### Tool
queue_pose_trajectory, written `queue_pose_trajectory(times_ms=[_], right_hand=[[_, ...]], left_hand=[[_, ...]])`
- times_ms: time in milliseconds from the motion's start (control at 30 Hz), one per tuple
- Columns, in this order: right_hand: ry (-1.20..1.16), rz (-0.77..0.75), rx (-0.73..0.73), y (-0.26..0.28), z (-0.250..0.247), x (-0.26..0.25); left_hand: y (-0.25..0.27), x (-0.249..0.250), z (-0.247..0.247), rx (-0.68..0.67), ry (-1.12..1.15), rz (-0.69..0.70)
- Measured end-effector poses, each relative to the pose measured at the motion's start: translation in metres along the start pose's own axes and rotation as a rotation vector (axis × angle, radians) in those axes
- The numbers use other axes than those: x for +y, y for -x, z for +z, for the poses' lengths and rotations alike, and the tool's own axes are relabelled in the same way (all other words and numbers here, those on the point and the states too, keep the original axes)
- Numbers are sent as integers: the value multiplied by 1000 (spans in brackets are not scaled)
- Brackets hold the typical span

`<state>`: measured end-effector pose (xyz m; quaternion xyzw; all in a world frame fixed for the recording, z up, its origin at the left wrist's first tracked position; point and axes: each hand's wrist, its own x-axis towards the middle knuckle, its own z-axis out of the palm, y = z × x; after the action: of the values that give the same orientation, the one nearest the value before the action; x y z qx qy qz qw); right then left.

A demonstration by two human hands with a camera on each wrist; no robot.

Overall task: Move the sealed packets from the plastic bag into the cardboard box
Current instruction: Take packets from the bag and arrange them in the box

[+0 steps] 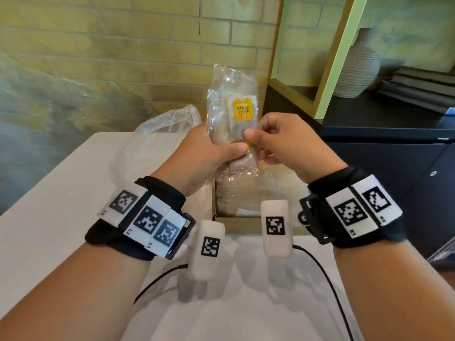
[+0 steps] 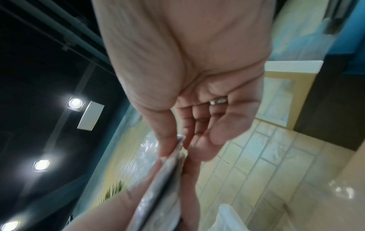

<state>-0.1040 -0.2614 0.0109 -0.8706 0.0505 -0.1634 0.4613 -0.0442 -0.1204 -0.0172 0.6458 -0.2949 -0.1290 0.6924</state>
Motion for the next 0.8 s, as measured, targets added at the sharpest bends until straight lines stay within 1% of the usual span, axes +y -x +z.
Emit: queue_pose_trajectory(times_ms=[67, 167, 267, 333, 400, 500, 700, 733, 800], right_hand=[[-58, -11, 9, 0, -4, 1], [-30, -46, 74, -4, -14, 7], [102, -72, 177, -6, -31, 13], [281, -94, 196, -5, -44, 16], [518, -77, 136, -2, -52, 16], [740, -8, -2, -2, -50, 18], [811, 60, -205, -3, -35, 23], [810, 71, -224, -4, -35, 23], [787, 69, -217, -4, -36, 22]], left_hand=[[-1, 0, 0, -18, -4, -1], [0, 0, -1, -14, -21, -17], [-2, 2, -5, 83, -32, -38], [-7, 2, -9, 182, -24, -79], [-10, 3, -13, 288, 35, -126], [-9, 6, -12, 325, 82, -160], [-9, 2, -7, 269, 31, -118], [-8, 2, -6, 267, 30, -111], [-8, 3, -5, 254, 22, -100]])
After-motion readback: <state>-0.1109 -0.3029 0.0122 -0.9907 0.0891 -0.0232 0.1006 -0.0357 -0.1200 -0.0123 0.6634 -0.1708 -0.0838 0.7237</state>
